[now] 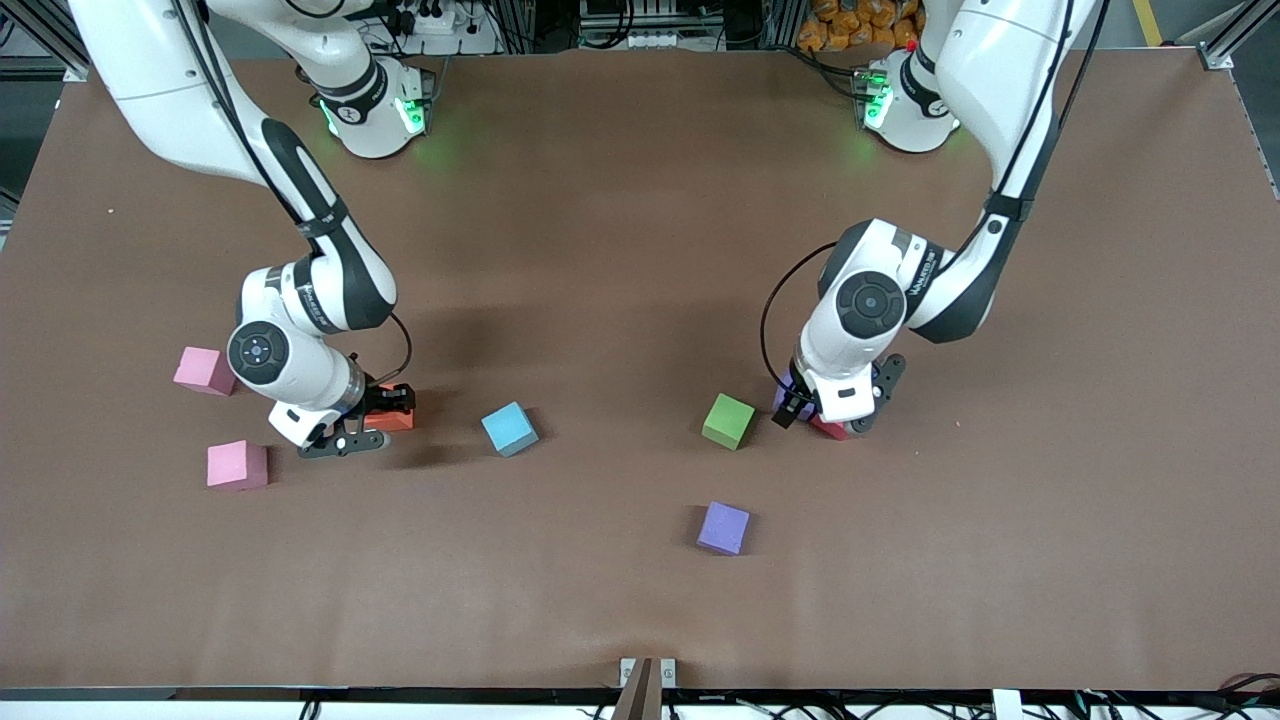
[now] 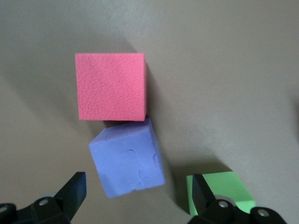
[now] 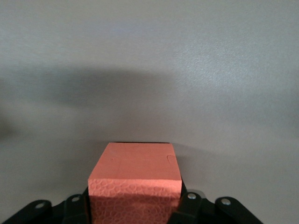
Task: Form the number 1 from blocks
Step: 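Carry the orange and purple blocks to table center with both grippers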
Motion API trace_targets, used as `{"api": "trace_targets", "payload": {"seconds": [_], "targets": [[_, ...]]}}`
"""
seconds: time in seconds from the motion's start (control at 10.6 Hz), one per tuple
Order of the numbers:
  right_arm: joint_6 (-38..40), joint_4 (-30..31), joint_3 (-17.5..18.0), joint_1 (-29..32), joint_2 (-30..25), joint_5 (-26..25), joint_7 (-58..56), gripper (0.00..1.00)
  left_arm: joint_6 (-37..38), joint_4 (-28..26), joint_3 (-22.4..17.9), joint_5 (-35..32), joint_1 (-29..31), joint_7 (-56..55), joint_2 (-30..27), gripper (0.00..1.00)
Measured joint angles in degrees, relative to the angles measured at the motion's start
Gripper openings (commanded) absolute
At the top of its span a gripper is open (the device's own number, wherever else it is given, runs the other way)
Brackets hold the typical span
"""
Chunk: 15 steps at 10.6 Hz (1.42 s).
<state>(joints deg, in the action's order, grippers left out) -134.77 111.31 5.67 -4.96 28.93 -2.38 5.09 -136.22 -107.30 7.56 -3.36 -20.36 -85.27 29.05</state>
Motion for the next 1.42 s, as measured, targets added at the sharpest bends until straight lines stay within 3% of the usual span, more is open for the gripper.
{"api": "trace_targets", "payload": {"seconds": [0.19, 0.38, 0.76, 1.04, 1.13, 1.23, 1.32, 1.42], "targets": [[8.7, -2.4, 1.0, -4.3, -4.2, 0.5, 8.1, 0.0, -3.0, -3.4, 0.0, -1.7, 0.0, -0.8, -0.3, 1.0], [11.6, -2.5, 1.5, -14.2, -7.4, 1.7, 21.1, 0.0, -3.9, -4.5, -0.1, -3.3, 0.0, -2.8, -0.3, 1.0], [8.1, -0.2, 1.5, -34.2, -6.6, 6.2, 39.8, 0.0, -8.3, -5.3, -0.3, -9.8, 0.0, -12.3, 1.4, 1.0], [1.2, 4.0, 1.5, -43.2, -5.5, 6.6, 45.6, 0.0, -9.3, -5.0, -0.4, -13.2, 0.0, -16.4, 2.5, 1.0], [-2.6, 6.1, 1.5, -44.7, -5.0, 6.7, 46.1, 0.0, -9.3, -5.0, -0.4, -13.5, 0.0, -16.4, 2.5, 0.4], [-5.5, 7.5, 1.5, -45.5, -4.0, 6.7, 46.8, 0.0, -9.3, -4.9, -0.4, -14.2, 0.0, -16.4, 2.5, 0.0], [-7.2, 7.9, 1.4, -45.8, -2.9, 6.7, 47.8, 0.15, -9.3, -4.9, -0.4, -15.1, 0.0, -16.4, 2.5, 0.0], [-8.1, 7.9, 1.5, -46.0, -2.0, 6.7, 48.4, 0.99, -9.3, -4.9, -0.4, -15.3, 0.0, -16.4, 2.5, 0.0]]}}
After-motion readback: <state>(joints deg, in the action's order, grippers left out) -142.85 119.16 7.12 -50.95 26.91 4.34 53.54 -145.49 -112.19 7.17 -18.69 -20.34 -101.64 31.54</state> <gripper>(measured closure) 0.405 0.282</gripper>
